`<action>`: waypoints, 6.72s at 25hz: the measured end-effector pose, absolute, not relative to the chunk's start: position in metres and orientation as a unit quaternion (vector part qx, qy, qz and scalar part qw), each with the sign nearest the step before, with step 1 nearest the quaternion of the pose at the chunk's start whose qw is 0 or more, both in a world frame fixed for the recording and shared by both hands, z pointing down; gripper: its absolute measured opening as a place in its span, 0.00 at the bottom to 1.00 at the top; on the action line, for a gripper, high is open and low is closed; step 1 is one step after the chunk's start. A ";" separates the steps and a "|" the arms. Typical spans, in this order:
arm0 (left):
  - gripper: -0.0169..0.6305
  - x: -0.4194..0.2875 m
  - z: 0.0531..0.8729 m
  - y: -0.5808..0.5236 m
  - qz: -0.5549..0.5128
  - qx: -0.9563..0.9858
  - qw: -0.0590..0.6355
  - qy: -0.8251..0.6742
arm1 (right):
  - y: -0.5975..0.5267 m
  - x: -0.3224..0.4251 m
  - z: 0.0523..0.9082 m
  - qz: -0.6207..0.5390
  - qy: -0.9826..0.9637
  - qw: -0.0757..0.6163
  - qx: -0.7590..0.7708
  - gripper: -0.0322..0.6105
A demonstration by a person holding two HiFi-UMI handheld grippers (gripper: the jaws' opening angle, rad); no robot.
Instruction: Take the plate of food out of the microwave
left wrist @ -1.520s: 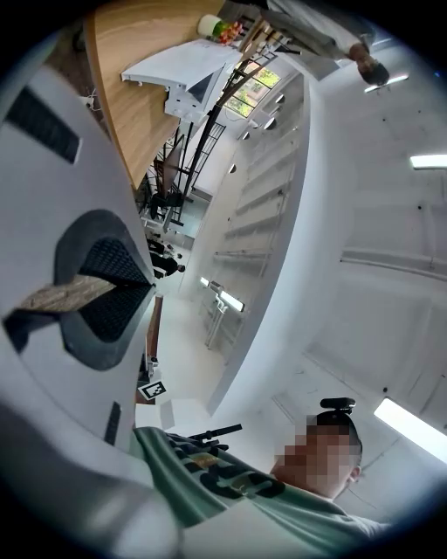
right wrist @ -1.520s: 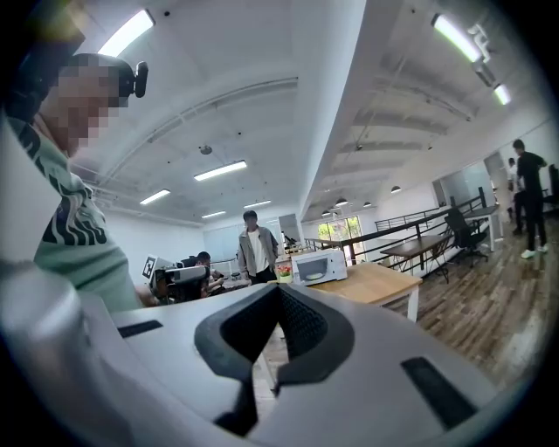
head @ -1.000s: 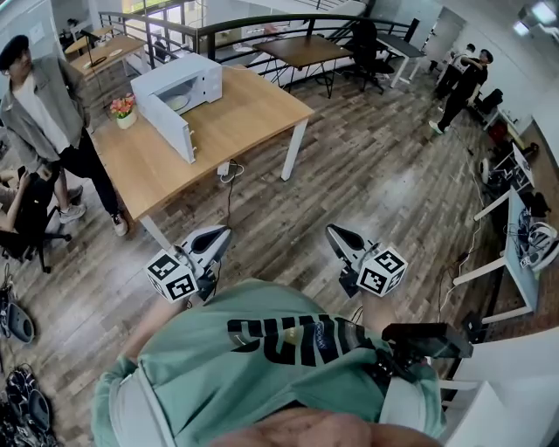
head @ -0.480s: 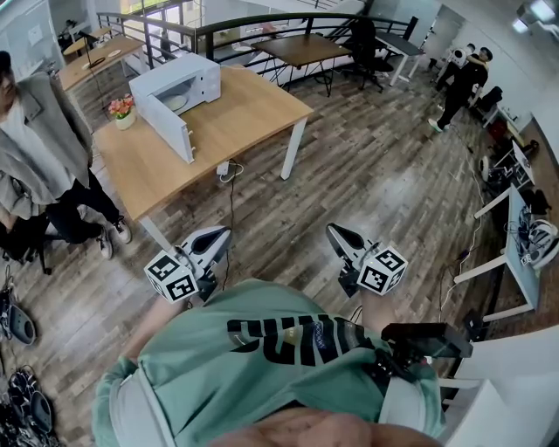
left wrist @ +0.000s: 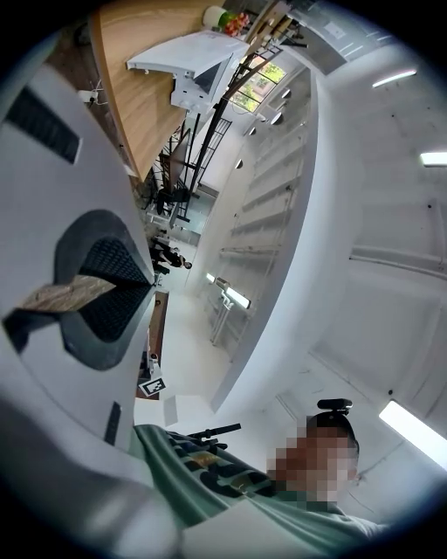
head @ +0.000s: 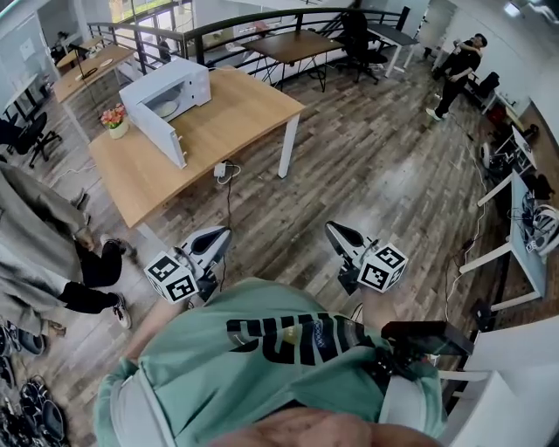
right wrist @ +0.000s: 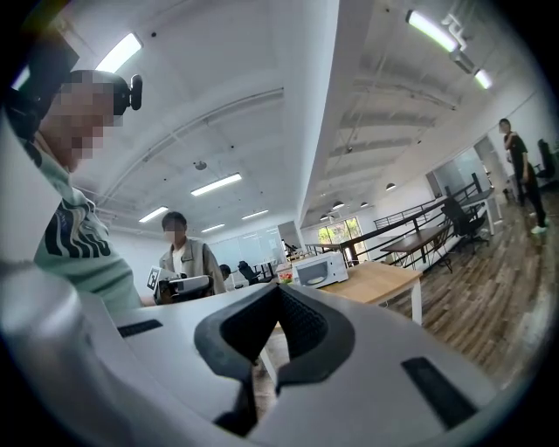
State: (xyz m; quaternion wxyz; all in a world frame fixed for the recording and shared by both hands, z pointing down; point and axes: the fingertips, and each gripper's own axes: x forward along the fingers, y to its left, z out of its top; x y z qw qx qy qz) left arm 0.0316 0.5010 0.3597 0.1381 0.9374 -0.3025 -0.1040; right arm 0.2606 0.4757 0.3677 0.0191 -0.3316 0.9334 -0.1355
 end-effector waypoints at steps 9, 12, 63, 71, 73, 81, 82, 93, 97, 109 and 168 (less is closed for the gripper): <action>0.03 0.110 0.349 0.498 -0.090 0.947 0.128 -0.280 | 0.481 0.335 0.365 -0.138 0.932 0.036 -0.333 0.06; 0.03 0.137 0.349 0.496 -0.091 0.947 0.132 -0.277 | 0.481 0.364 0.367 -0.140 0.932 0.038 -0.332 0.06; 0.03 -0.053 0.396 0.227 -0.122 0.937 0.200 -0.260 | 0.218 0.155 0.381 -0.163 0.938 -0.014 -0.305 0.06; 0.03 -0.013 0.398 0.173 -0.114 0.925 0.174 -0.317 | 0.143 0.195 0.400 -0.169 0.955 -0.002 -0.245 0.06; 0.03 0.011 0.390 0.160 -0.122 0.918 0.176 -0.335 | 0.120 0.218 0.395 -0.168 0.959 -0.002 -0.227 0.06; 0.03 0.096 0.365 0.122 -0.114 0.897 0.163 -0.395 | 0.048 0.292 0.373 -0.162 0.975 0.022 -0.149 0.06; 0.03 0.106 0.363 0.119 -0.109 0.897 0.160 -0.397 | 0.042 0.300 0.375 -0.165 0.976 0.024 -0.142 0.06; 0.03 0.162 0.374 0.072 -0.069 0.892 0.180 -0.408 | -0.009 0.359 0.412 -0.213 0.966 0.051 -0.137 0.06; 0.03 0.170 0.384 0.051 -0.072 0.899 0.188 -0.388 | -0.020 0.367 0.421 -0.222 0.961 0.043 -0.158 0.06; 0.03 0.090 0.390 -0.055 -0.116 0.923 0.178 -0.320 | -0.098 0.290 0.409 -0.198 0.955 0.002 -0.220 0.06; 0.03 -0.176 0.525 -0.190 -0.146 0.655 0.224 -0.707 | -0.313 -0.246 0.579 -0.408 0.857 -0.177 0.260 0.06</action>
